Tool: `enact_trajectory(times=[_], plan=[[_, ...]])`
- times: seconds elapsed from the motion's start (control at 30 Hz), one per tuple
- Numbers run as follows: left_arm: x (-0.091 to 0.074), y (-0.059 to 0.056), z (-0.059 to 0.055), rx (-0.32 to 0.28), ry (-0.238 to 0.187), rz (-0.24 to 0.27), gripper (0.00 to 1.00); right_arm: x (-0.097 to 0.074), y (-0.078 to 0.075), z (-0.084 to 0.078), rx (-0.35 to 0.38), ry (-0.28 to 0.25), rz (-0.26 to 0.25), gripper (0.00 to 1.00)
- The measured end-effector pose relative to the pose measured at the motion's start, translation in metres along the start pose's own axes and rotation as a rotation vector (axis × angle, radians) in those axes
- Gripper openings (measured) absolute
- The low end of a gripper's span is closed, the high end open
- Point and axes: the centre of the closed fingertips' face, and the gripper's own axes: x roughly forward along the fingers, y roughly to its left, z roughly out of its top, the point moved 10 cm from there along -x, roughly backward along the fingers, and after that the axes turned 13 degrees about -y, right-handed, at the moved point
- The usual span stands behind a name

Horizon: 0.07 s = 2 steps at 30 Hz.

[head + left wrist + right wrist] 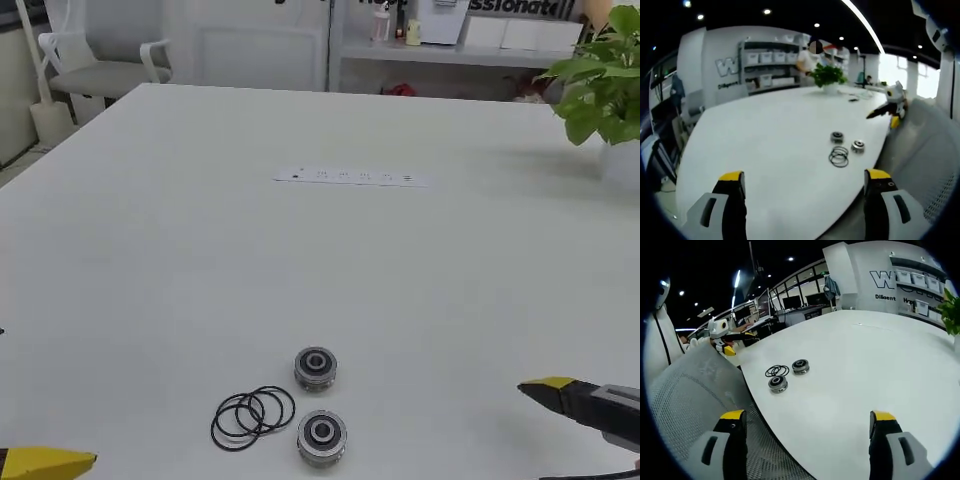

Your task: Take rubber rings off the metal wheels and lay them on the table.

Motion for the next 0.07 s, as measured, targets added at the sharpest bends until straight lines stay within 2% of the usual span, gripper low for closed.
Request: enact_trajectory(times=[0.07], plan=[[-0.0002,-0.0001,-0.0001,0.001,0.002,-0.002,1.00,-0.0006,-0.0002,-0.0001,0.000,0.000,-0.002,0.99]])
